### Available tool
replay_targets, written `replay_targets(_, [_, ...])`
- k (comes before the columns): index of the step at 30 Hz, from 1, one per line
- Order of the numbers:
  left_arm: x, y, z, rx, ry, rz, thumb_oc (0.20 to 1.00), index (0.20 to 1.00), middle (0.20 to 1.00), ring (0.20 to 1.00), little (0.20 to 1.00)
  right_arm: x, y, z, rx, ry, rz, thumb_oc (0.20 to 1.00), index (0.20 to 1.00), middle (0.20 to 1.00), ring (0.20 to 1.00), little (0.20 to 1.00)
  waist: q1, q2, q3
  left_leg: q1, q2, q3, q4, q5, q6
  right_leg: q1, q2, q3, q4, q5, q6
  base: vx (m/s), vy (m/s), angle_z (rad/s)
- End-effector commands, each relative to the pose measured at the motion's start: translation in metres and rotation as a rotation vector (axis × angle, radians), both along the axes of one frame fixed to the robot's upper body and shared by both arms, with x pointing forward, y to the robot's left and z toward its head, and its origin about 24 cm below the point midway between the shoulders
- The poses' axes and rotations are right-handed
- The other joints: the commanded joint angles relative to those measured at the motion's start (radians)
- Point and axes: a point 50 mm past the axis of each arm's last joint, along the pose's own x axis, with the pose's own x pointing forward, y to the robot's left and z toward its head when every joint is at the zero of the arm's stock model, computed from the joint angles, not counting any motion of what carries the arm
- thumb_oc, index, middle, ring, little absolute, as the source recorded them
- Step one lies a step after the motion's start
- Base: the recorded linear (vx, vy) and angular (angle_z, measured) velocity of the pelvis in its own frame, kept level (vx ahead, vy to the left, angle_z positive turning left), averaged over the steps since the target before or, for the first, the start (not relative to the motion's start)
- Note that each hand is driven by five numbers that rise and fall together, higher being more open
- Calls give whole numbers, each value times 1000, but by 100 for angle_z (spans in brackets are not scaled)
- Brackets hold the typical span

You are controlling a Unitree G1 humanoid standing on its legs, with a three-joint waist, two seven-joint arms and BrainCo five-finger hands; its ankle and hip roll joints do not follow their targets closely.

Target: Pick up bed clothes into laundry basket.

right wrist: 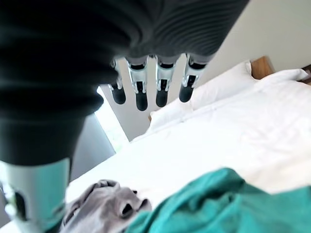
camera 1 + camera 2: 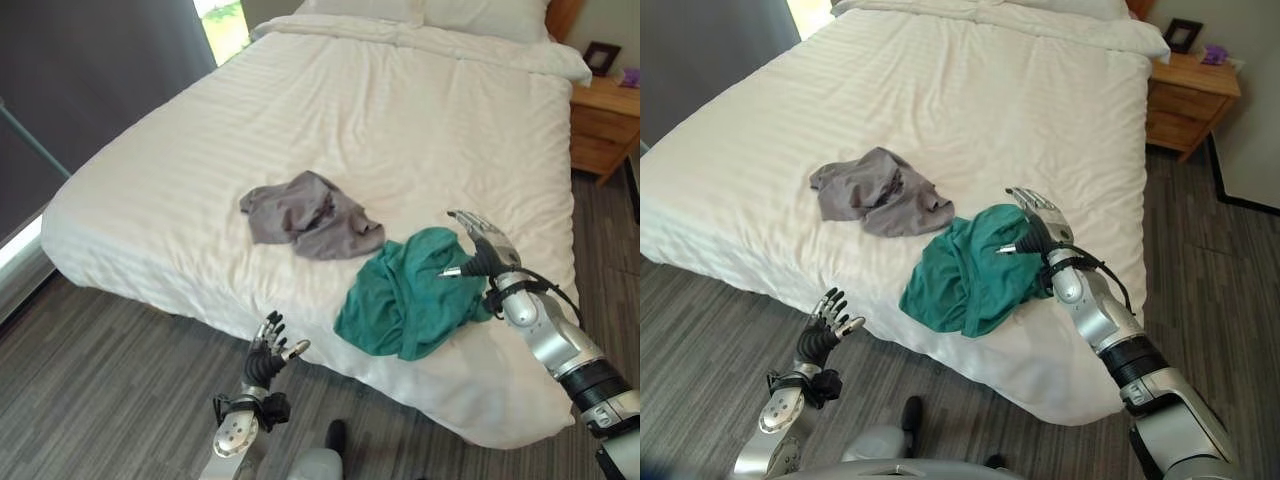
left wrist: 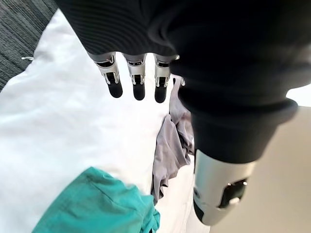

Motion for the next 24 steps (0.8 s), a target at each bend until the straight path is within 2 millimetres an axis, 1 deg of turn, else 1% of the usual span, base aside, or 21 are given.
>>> replay_targets(1, [11,4,14,-5,-91,-21,1000,1000,1000,1000,1000,13,0,-9,-11,61,-33,1000,1000,1000,1000,1000,35,-12,-28,-4,79,32,8,-13,-105,-33,-72,-27,20,8,46,36,-29,9])
replay_targets(3, [13,3,12,-5,-84,-34,1000,1000,1000,1000,1000,17,1,-35,-13,177,-104,1000,1000,1000,1000,1000,51,-7,-25,-21,77,24,8,-6,-109,-42,-68,-34,18,9,44,29,-24,9])
replay_targets(4, [16,0,13,-9,-89,-65,1000,1000,1000,1000,1000,14,-4,-64,-30,308,-193,1000,1000,1000,1000,1000,73,6,-17,-41,75,13,8,4,-116,-54,-66,-45,18,8,44,14,-19,25])
replay_targets(5, [17,0,13,-7,-91,-64,1000,1000,1000,1000,1000,15,-3,-64,-28,306,-192,1000,1000,1000,1000,1000,72,4,-17,-43,76,13,8,4,-117,-56,-65,-45,18,8,44,5,-14,38])
replay_targets(6, [19,0,15,-5,-99,-73,1000,1000,1000,1000,1000,14,-8,-70,-28,348,-233,1000,1000,1000,1000,1000,80,8,-15,-55,75,6,8,8,-120,-62,-64,-52,18,7,44,21,-16,34])
replay_targets(7, [25,1,20,14,-124,-95,1000,1000,1000,1000,1000,6,-16,-87,-8,445,-306,200,200,200,200,200,92,18,-15,-73,75,-2,8,14,-127,-69,-64,-64,18,2,45,21,-16,25])
replay_targets(8, [25,1,20,14,-125,-95,1000,1000,1000,1000,1000,7,-15,-87,-6,445,-306,200,200,200,200,200,92,17,-16,-75,75,-3,8,14,-127,-71,-63,-65,18,2,45,61,-8,15])
replay_targets(9, [32,4,27,48,-154,-96,1000,1000,1000,1000,1000,4,-23,-89,32,467,-345,200,200,200,200,200,93,20,-21,-86,75,-6,8,17,-131,-74,-63,-74,18,-4,49,57,6,17])
replay_targets(10, [37,8,33,70,-182,-84,1000,1000,1000,1000,1000,8,-28,-81,56,436,-349,200,200,200,200,200,89,18,-23,-90,74,-5,8,17,-132,-74,-65,-77,18,-5,52,94,8,18])
replay_targets(12, [46,18,49,136,-245,-56,1000,1000,1000,1000,1000,18,-33,-57,82,333,-316,200,200,200,200,200,71,11,-27,-90,74,4,8,12,-132,-73,-70,-75,18,-2,60,51,19,17])
replay_targets(13, [54,24,61,194,-290,-33,1000,1000,1000,1000,1000,21,-37,-44,100,278,-304,200,200,200,200,200,59,6,-28,-85,74,13,8,4,-133,-71,-75,-71,18,-5,64,8,30,8])
replay_targets(14, [54,23,61,194,-291,-34,1000,1000,1000,1000,1000,21,-38,-43,100,277,-306,200,200,200,200,200,61,7,-30,-90,74,13,8,9,-131,-76,-75,-70,18,1,64,34,46,1])
replay_targets(15, [64,34,76,283,-339,3,1000,1000,1000,1000,1000,26,-47,-13,121,162,-279,200,200,200,200,200,42,3,-33,-87,76,23,8,3,-130,-77,-81,-63,18,4,70,34,62,-9])
replay_targets(16, [71,45,91,362,-385,48,1000,1000,1000,1000,1000,28,-50,18,132,42,-231,200,200,200,200,200,17,0,-37,-78,78,34,8,-8,-129,-76,-88,-54,18,4,75,76,96,-18])
replay_targets(18, [90,62,125,564,-472,112,1000,1000,1000,1000,1000,18,-63,69,130,-155,-172,200,200,200,200,200,-26,-1,-53,-66,78,58,8,-26,-121,-84,-100,-34,18,17,89,122,141,-35])
replay_targets(19, [108,75,152,766,-509,176,1000,1000,1000,1000,1000,3,-78,118,134,-349,-154,200,200,200,200,200,-68,-4,-72,-51,75,83,8,-46,-112,-93,-114,-14,18,30,102,207,206,-71])
replay_targets(20, [123,84,172,947,-505,216,1000,1000,1000,1000,1000,-11,-89,158,131,-497,-148,200,200,200,200,200,-108,-7,-89,-35,74,105,8,-64,-103,-99,-122,4,18,42,111,156,166,-86])
replay_targets(21, [125,83,173,948,-509,215,1000,1000,1000,1000,1000,-12,-90,158,131,-499,-152,200,200,200,200,200,-105,-8,-88,-39,74,105,8,-59,-101,-103,-122,5,18,47,111,172,154,-57])
replay_targets(22, [137,92,183,1077,-466,252,1000,1000,1000,1000,1000,-27,-106,183,121,-602,-184,200,200,200,200,200,-153,-8,-98,-20,73,122,8,-78,-97,-104,-128,23,18,51,117,128,107,-47])
replay_targets(24, [148,106,186,1217,-377,292,1000,1000,1000,1000,1000,-42,-130,199,82,-661,-256,200,200,200,200,200,-189,-12,-104,-13,70,137,8,-88,-93,-113,-134,39,18,62,126,129,123,-48])
